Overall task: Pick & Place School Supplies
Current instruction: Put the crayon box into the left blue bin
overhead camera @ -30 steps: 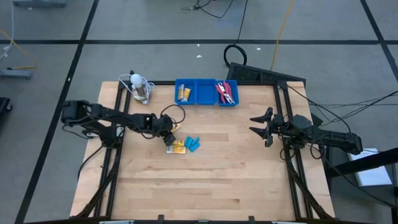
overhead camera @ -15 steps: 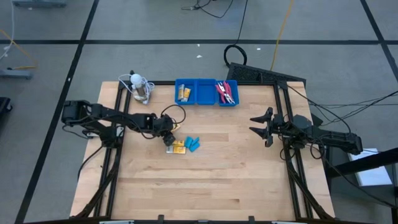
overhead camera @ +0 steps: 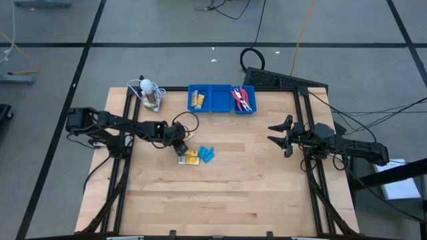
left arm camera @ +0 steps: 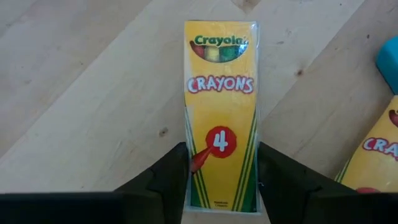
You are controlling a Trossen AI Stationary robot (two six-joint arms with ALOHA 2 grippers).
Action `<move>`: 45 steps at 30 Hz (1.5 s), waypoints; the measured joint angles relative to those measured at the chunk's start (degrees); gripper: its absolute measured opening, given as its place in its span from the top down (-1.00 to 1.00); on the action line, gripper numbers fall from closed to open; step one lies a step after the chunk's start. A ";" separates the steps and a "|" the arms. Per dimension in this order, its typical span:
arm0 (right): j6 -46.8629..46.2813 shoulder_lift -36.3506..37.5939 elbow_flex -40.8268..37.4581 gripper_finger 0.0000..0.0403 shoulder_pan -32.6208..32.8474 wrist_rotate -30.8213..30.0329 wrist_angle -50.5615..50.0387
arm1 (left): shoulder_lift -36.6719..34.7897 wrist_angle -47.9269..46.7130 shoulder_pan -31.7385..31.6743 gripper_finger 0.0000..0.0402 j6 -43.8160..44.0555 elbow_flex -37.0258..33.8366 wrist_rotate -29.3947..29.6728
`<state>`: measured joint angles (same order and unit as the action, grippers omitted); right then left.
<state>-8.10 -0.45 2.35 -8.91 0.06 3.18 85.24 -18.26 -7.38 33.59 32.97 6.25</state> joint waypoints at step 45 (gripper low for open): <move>-0.02 0.00 0.00 -0.02 0.00 0.02 -0.02 | 0.34 -5.97 -0.58 0.18 -6.22 12.95 8.21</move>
<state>-8.12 -0.45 2.35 -8.90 0.08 3.16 85.58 -24.23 -7.96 27.37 45.92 14.46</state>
